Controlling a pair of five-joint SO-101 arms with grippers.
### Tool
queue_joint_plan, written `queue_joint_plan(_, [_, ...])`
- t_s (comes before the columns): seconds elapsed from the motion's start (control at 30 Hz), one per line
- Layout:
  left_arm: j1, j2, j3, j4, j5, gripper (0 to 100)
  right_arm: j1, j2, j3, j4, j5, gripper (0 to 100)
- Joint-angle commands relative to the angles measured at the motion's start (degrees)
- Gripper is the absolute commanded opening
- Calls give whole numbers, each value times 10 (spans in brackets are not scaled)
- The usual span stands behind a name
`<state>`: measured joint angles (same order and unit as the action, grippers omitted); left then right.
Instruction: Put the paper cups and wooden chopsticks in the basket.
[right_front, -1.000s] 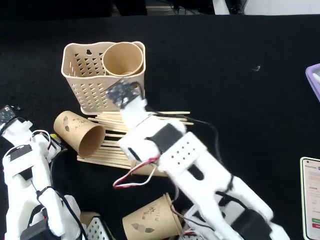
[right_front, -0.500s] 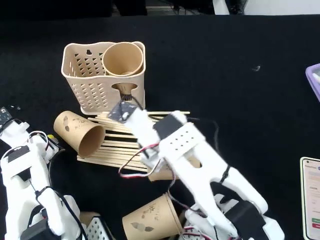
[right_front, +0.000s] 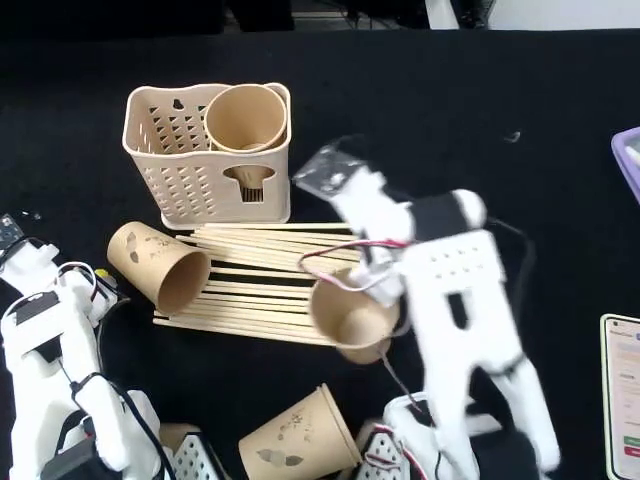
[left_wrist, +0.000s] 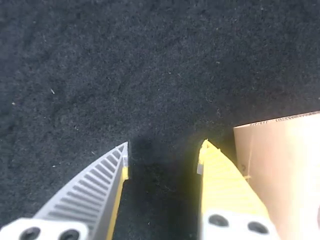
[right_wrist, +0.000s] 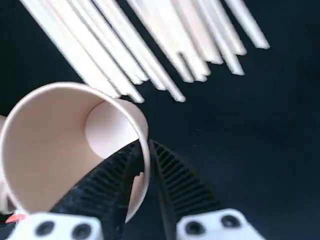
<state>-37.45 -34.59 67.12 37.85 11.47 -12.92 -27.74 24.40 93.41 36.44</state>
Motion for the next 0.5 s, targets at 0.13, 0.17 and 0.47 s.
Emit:
queue_joint_plan(0.13, [-2,-15,-10,-5,3,224,118,-163,-28,-65,-11,10])
queue_joint_plan(0.17, [-2,-15,-10,-5,3,224,118,-182,-39,-76,-40,10])
queue_joint_plan(0.47, [-2,-15,-9,-5,3,224,-24,-195,-267,-198,-295,10])
